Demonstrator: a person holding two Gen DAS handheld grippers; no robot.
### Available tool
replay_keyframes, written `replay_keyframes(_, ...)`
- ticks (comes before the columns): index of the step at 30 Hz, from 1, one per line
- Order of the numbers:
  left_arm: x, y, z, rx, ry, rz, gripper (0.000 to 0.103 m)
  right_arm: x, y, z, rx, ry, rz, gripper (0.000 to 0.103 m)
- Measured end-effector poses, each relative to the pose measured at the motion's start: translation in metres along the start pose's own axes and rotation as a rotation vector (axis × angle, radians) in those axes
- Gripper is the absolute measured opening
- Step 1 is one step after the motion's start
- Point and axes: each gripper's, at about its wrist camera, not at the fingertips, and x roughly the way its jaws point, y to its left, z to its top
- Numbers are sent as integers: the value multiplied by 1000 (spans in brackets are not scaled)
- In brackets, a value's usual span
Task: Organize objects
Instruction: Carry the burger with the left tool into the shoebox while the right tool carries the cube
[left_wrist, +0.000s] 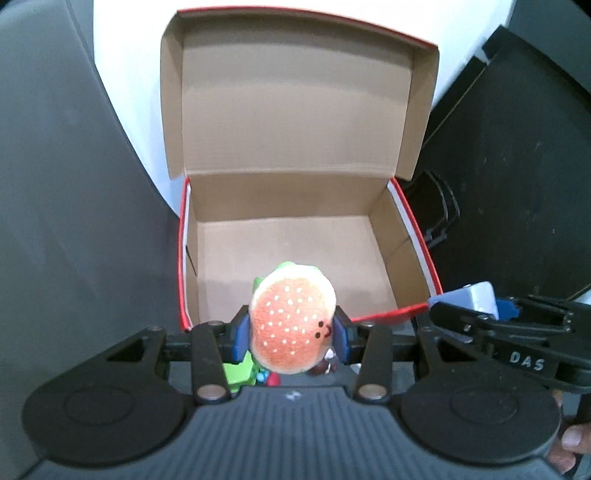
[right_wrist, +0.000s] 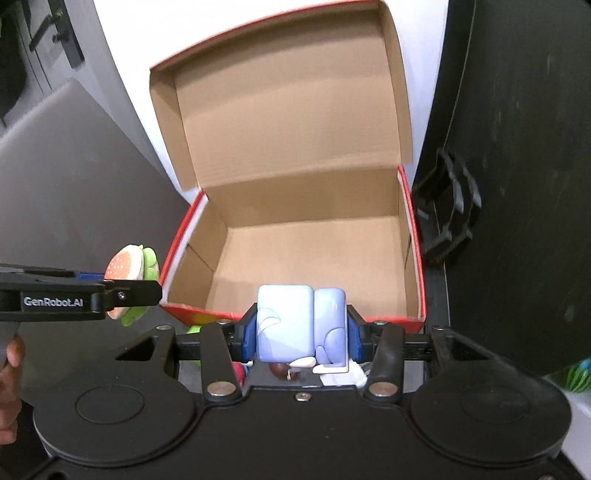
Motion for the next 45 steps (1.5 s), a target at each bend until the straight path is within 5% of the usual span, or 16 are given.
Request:
replay_keyframes(21,-26,2,43,6,-104,14,43,-23,15,46,-18,-112,38,45)
replay_keyframes(45,19,-9,84,6,-80,30,43,13,-8,82,-20,-110,57,45)
